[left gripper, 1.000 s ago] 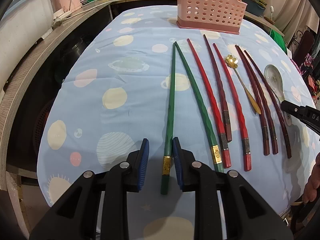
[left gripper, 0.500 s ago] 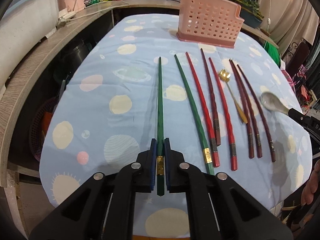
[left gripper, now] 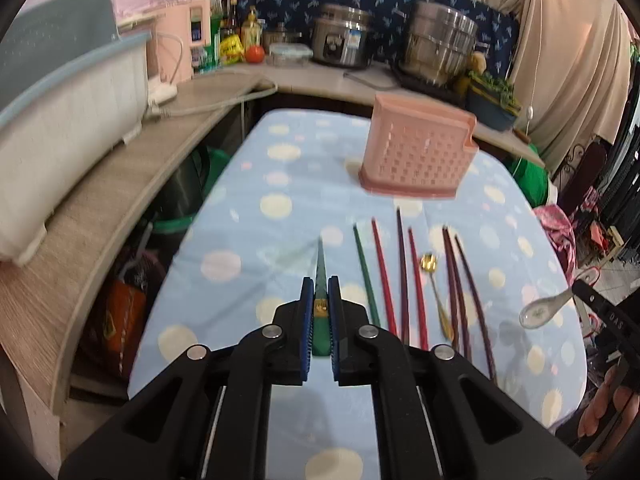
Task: Organize utensils
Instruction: 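Lift the green chopstick and white spoon into the pink caddy and open both tools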
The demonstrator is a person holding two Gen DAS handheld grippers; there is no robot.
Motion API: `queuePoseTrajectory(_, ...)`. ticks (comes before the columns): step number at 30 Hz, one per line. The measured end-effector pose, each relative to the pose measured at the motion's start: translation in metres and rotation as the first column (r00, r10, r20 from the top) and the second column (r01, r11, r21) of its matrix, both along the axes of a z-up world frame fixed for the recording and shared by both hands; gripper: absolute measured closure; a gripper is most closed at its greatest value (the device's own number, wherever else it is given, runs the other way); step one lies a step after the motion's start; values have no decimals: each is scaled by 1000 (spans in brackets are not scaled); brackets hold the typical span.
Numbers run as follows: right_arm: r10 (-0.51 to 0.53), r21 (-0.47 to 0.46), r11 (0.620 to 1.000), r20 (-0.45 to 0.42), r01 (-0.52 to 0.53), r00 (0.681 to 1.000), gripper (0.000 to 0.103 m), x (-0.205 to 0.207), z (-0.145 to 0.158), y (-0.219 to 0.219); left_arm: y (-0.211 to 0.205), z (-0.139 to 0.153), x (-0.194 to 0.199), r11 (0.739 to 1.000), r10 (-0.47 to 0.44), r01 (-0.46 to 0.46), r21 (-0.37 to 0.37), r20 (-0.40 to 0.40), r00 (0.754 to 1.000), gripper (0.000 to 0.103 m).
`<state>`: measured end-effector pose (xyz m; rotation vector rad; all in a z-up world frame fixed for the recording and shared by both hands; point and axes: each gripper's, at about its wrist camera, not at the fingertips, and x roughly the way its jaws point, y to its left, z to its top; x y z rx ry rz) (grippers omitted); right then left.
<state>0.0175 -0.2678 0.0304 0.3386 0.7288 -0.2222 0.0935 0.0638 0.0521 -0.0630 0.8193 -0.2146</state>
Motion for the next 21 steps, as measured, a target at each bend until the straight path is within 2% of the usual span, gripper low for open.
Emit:
queuePoseTrajectory(6,14,27,1000,64,-16,998,96,26,28,-11,-4,42,37,1000,11,-9,-25,83,997,96)
queuePoseTrajectory(12,32,51,998,120,-38,992,96,73,52,-18,-17,90,78,998,7,3,-67,155,988,96)
queuePoseTrajectory(15,46,65,996,150,-56,988,96,102,65,-21,-28,121,95,996,15,4,-86,223,975,96)
queuePoseTrajectory(17,51,67,996,170,-63,984,96,120,72,-21,-35,146,107,992,18,16,-123,269,963,96)
queuePoseTrajectory(21,50,82,994,221,-70,974,96,157,88,-25,-53,179,125,987,22,36,-156,352,936,96)
